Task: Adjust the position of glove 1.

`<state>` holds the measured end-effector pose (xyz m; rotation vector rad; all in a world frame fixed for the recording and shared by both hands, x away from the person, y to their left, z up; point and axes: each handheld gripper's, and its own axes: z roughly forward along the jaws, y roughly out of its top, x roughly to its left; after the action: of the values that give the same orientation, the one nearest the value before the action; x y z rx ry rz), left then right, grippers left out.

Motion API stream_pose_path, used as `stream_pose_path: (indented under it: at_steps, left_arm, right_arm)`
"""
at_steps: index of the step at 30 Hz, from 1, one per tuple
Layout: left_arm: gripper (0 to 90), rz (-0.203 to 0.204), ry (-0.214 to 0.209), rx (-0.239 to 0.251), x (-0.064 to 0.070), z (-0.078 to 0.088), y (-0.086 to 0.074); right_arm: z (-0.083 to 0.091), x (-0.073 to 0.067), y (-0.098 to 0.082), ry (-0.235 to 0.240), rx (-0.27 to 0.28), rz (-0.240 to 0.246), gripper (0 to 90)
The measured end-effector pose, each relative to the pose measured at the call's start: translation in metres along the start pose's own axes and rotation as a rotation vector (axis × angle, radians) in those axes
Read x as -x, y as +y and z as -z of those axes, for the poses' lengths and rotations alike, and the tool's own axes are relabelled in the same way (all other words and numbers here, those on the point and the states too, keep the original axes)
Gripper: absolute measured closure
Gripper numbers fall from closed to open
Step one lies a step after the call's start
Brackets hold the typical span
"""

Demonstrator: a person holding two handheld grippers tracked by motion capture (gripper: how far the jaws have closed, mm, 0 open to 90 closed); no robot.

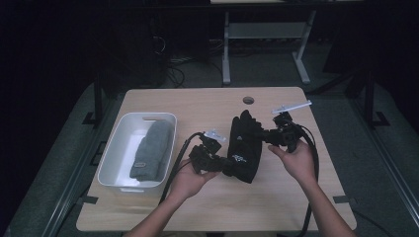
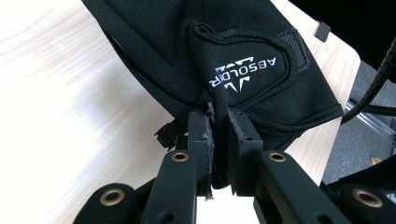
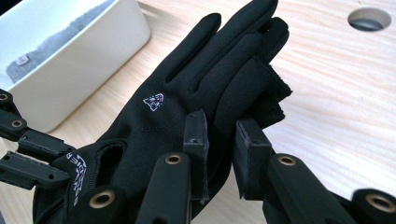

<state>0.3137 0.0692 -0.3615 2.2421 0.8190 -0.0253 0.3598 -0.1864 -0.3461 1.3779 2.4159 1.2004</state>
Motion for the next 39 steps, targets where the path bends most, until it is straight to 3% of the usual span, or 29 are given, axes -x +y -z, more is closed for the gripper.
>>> stream_pose_path:
  at_steps: [27, 39]
  left_arm:
    - [81.3, 0.026, 0.059, 0.045, -0.026, 0.055, -0.010]
    - [81.3, 0.029, 0.084, 0.049, -0.035, 0.073, -0.016]
  right_arm:
    - [-0.022, -0.039, 0.051, 0.053, 0.010, 0.052, 76.7]
    - [-0.034, -0.053, 0.066, 0.068, 0.002, 0.080, 76.7]
